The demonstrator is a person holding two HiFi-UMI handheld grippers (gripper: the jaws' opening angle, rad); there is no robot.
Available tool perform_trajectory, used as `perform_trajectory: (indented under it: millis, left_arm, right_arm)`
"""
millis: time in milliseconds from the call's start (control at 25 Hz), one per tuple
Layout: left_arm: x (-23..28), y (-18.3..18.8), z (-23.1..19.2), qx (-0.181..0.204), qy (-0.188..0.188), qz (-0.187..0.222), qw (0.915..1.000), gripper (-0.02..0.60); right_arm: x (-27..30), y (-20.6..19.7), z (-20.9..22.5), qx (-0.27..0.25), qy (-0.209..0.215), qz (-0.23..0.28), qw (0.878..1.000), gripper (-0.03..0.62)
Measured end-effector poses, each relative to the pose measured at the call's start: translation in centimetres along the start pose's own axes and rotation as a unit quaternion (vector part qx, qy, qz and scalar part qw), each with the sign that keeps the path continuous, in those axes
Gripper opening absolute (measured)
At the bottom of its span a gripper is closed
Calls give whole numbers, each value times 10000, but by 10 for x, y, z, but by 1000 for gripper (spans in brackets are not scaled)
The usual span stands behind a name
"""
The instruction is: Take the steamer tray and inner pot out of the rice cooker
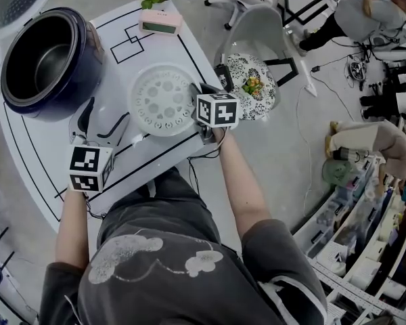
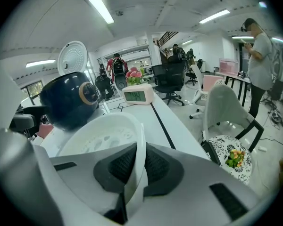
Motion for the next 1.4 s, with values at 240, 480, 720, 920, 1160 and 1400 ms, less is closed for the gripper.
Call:
perform_trajectory:
  millis: [240, 480, 720, 920, 1160, 1400]
  left_arm:
    - [-8, 3, -1, -14, 102, 13, 9999, 388]
    - [-15, 2, -4, -71, 186, 19, 9998, 388]
    - [-23, 8, -9, -125, 294, 131, 9994, 388]
    - [-32, 16, -17, -149, 444, 290, 9985, 388]
    - [-47, 27, -20, -73, 626, 552, 9965, 388]
    - [-78, 34, -43, 23, 1087, 702, 9916, 388]
  right_arm:
    - [4, -9, 5, -149, -54, -130, 9998, 52]
    - [7, -16, 2, -365, 250, -159, 9989, 158]
    - [-4, -9, -4, -548, 200, -36, 9983, 281]
    - [-25, 12, -8, -480, 170, 398, 9979, 292]
    - [-52, 47, -34, -675, 434, 935, 9924, 293]
    - [-64, 91, -90, -1078, 969, 1325, 9805, 293]
Point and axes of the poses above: the fingertips, and each gripper's own axes: x forward along the fingers, z to its right, y out of its top, the point moved 7 cm from there along -x, backward along the fingers, and after that the axes turned 14 degrees about x, right-handed, at the moved point
